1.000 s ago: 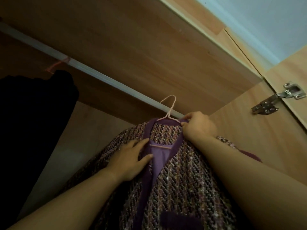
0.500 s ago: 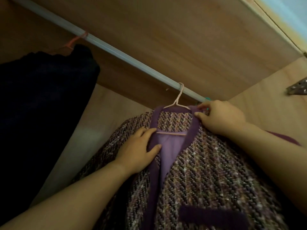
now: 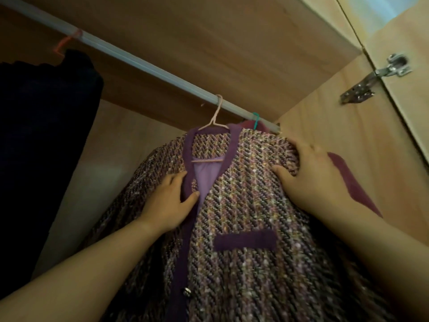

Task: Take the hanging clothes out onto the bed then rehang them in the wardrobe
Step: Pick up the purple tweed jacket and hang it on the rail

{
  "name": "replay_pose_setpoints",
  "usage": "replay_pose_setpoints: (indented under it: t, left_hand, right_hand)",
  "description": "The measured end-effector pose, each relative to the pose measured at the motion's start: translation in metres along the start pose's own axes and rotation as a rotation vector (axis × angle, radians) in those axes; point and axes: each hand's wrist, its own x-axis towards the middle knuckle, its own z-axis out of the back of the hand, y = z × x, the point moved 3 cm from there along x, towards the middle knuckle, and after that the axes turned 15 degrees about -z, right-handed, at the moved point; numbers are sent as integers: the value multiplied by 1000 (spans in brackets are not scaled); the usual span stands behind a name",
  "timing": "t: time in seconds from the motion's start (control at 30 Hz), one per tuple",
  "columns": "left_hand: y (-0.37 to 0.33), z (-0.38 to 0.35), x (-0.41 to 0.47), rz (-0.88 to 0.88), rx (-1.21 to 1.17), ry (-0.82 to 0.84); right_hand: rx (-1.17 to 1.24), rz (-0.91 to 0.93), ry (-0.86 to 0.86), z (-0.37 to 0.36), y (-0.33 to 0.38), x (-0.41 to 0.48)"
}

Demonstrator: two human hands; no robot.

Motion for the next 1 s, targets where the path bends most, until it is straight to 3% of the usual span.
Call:
replay_pose_setpoints:
  t: [0.17,0.33,0.47,0.6,0.87,1.0]
  left_hand:
    - [-9,9,-44,18,-3,-6]
    - [-15,12,-101,73,-75,-21]
    - [-31,27,-125,10,-95,17]
    - [-63,38,-156,-118,-136,117]
    - [-114,42,-264,-204,-261,342]
    - [-151,35,-332,-330,-301,462]
  right_hand:
    - [102,72,-11,17,7,-11]
    - [-43,8,50,0,6,-77]
    - [-93,-46,94,5,3,-130]
    - [-159,-51,183,14,1,-189]
    - [-238,-164,494,58,-16,-311]
    - [-318,-211,526,108,-28,-380]
